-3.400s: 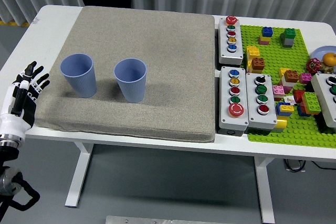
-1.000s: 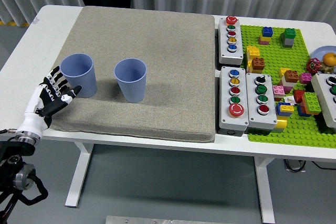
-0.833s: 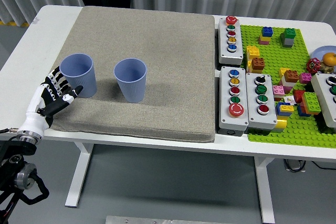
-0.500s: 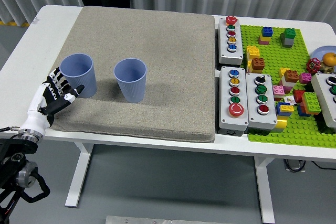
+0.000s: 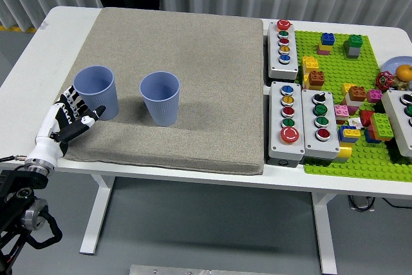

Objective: Pick cup pour cup place

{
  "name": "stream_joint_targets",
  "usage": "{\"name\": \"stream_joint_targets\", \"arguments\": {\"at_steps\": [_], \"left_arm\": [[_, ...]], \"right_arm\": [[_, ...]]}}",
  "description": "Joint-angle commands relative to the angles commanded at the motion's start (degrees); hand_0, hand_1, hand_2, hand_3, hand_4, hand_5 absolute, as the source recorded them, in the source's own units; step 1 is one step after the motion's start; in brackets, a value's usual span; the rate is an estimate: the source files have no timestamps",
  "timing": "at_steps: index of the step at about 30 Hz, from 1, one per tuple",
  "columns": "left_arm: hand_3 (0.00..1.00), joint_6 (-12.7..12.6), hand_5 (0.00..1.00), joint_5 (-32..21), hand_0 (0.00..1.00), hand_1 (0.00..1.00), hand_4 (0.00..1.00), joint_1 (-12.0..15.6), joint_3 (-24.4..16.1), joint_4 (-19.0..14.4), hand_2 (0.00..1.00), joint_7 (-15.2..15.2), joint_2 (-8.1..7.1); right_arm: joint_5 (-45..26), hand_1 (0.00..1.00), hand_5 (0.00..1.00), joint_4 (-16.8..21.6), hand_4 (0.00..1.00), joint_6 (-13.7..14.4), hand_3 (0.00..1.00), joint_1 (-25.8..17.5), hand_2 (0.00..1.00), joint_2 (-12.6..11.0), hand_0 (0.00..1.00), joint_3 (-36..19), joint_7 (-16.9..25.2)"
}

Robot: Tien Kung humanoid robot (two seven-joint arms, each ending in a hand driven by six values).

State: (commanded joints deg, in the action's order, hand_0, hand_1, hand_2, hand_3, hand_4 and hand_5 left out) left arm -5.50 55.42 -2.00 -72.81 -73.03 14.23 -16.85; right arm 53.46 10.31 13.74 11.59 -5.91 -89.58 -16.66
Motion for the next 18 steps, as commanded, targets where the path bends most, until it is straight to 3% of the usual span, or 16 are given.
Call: {"name": "stream_joint_targets", "arguments": {"at_steps": [18], "left_arm": [[0.964, -0.05, 0.224, 0.26, 0.926, 0.917, 0.881, -0.96, 0.37, -0.26, 0.998, -0.30, 0.03]], "right_arm": [[-0.57, 0.632, 0.135, 0.00, 0.002, 0.06, 0.575, 0.36, 0.587, -0.06, 0.707, 0.23, 0.20]]}}
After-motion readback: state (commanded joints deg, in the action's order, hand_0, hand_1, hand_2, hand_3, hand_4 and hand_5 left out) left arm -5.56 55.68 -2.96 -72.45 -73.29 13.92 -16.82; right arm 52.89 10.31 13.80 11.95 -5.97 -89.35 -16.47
